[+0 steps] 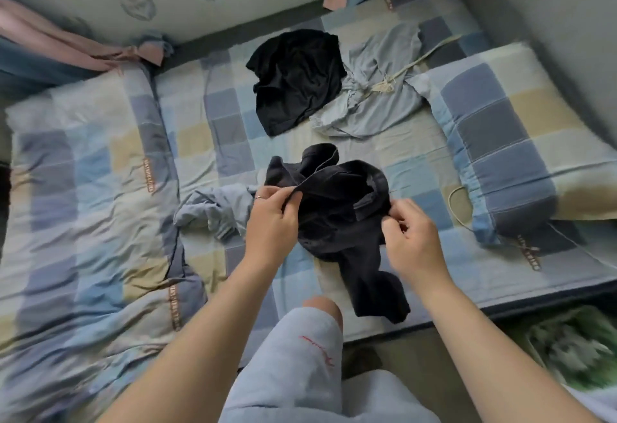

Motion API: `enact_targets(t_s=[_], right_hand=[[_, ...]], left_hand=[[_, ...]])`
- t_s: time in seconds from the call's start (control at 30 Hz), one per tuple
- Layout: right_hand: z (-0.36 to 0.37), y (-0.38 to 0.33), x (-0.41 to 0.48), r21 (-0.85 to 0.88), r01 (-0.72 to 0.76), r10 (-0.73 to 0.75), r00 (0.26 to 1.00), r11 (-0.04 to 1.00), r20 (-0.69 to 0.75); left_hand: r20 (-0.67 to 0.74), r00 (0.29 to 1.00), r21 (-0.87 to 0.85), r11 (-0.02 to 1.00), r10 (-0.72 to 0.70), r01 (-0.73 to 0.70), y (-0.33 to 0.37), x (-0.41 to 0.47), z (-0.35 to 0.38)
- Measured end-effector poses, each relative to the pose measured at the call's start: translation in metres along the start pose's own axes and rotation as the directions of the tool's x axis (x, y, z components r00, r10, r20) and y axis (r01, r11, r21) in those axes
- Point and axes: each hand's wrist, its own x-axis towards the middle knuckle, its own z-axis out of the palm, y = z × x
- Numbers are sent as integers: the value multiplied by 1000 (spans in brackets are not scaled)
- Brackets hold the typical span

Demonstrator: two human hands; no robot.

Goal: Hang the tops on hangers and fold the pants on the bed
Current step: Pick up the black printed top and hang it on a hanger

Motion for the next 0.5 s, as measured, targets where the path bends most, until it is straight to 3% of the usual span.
enact_targets(t_s=[0.17, 0.3, 0.5], right_hand=[[-3, -24, -38, -30, -153, 155, 984, 988, 92], [11, -34, -61, -107, -205, 221, 960, 973, 169], [39, -78, -88, -169, -129, 169, 955, 977, 245]], left_hand=[[27, 1000, 72, 997, 2, -4, 3, -49, -27], [67, 989, 98, 985, 133, -140, -1, -71, -45], [154, 971, -147, 976, 185, -162, 0, -97, -105]])
